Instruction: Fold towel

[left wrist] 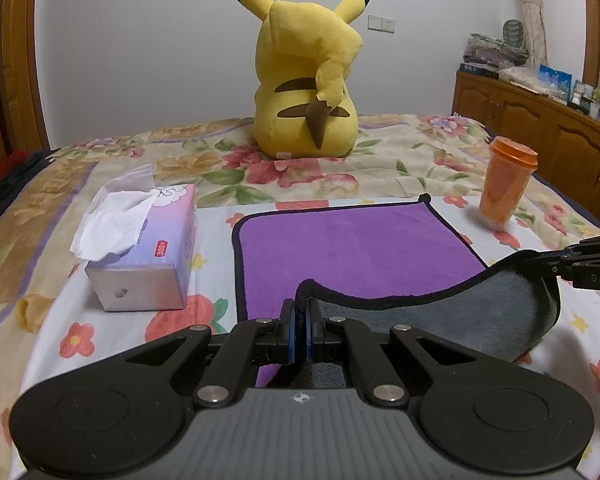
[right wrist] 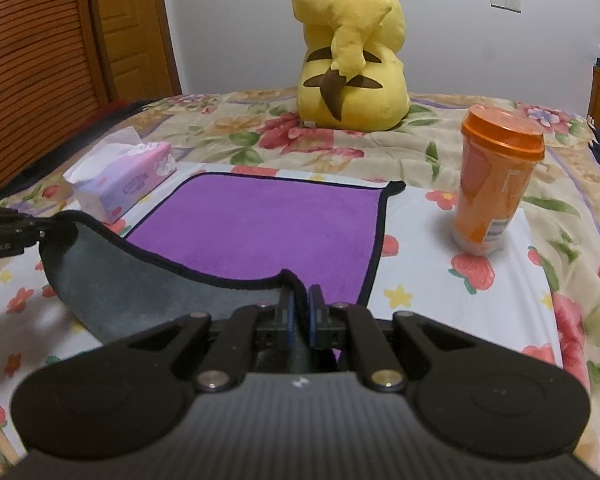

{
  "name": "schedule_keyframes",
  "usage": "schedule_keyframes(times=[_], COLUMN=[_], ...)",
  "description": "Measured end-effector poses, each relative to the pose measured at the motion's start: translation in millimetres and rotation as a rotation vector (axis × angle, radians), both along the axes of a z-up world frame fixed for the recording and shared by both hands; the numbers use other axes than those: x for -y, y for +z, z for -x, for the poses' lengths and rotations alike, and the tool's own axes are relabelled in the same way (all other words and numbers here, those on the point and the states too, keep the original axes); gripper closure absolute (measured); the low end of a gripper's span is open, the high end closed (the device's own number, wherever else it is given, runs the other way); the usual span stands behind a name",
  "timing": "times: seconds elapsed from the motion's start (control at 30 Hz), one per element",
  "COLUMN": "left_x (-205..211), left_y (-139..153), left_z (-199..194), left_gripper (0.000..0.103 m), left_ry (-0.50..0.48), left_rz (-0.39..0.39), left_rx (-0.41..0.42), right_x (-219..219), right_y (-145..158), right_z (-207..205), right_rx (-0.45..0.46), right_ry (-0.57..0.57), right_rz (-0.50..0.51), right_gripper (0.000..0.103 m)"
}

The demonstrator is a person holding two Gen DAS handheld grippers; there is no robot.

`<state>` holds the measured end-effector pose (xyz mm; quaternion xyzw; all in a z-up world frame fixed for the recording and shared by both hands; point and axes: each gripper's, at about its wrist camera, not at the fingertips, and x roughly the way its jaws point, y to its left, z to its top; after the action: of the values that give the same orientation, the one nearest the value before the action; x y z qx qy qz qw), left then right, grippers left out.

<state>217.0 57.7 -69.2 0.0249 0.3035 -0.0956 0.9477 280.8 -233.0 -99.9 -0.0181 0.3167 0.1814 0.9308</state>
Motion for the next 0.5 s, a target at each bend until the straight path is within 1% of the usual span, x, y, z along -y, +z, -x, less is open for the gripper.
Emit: schedule_keyframes(times=[0.2, 0.5], left_x=[-1.0, 1.2], left_y=[-1.6, 10.8], left_z=[-8.1, -10.4], left_gripper=[0.095, 0.095], left_ry=[0.000, 0.002], left_rz=[-0.004, 0.008], left_rx=[0.008, 0.051], right_x=[-0.7, 2.2], right_y=[-0.4, 3.9], right_z=[-5.2, -10.5], right_rx=[0.003, 0.028], right_ry=[0.001, -0.001], right_rz=[0.000, -0.012], right_gripper=[0.095, 0.095])
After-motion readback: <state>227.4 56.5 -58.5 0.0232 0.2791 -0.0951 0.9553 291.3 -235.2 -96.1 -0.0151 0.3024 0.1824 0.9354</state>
